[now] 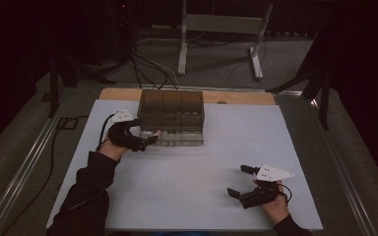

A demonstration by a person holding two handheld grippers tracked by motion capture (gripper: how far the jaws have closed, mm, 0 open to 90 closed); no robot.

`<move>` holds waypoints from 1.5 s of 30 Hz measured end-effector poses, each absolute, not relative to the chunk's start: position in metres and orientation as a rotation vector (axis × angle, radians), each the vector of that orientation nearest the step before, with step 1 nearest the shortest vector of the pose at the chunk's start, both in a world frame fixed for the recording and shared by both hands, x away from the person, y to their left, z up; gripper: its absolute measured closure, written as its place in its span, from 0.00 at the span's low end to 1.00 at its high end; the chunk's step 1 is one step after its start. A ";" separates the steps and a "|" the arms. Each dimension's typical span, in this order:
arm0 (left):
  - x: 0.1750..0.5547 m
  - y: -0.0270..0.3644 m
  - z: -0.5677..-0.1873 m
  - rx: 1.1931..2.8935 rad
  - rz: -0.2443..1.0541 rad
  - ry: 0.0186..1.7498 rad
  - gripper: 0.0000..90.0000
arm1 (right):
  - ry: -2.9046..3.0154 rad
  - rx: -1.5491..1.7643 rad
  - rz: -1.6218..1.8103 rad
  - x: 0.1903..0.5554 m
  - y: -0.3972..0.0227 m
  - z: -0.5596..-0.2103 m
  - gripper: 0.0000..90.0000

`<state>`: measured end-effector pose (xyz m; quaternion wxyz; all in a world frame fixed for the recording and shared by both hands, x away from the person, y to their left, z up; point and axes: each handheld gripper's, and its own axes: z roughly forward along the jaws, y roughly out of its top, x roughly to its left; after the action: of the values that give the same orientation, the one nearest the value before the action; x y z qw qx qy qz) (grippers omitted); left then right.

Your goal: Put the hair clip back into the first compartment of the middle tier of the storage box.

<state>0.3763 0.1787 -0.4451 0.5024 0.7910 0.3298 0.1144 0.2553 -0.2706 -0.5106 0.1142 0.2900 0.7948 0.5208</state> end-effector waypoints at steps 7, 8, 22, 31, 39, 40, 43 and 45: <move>0.367 0.184 -0.445 1.909 0.287 0.793 0.00 | 2.333 0.844 1.525 0.255 -0.270 -0.510 0.00; 0.365 0.185 -0.444 1.910 0.291 0.794 0.00 | 2.333 0.846 1.525 0.255 -0.270 -0.510 0.00; 0.348 0.190 -0.448 1.888 0.285 0.778 0.00 | 2.335 0.843 1.526 0.255 -0.269 -0.510 0.00; 0.337 0.193 -0.456 1.890 0.308 0.770 0.00 | 2.338 0.843 1.526 0.255 -0.269 -0.510 0.00; 0.326 0.196 -0.464 1.887 0.319 0.759 0.00 | 2.341 0.845 1.527 0.255 -0.268 -0.511 0.00; 0.325 0.196 -0.465 1.886 0.320 0.760 0.00 | 2.342 0.844 1.527 0.255 -0.268 -0.511 0.00; 0.321 0.198 -0.469 1.880 0.314 0.752 0.00 | 2.344 0.843 1.526 0.256 -0.268 -0.511 0.00; 0.318 0.198 -0.472 1.883 0.313 0.747 0.00 | 2.346 0.843 1.524 0.256 -0.268 -0.511 0.00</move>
<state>0.3177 0.1980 -0.4718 0.5191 0.7852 0.3113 0.1305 0.2559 -0.2678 -0.5113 0.1097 0.2869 0.7979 0.5186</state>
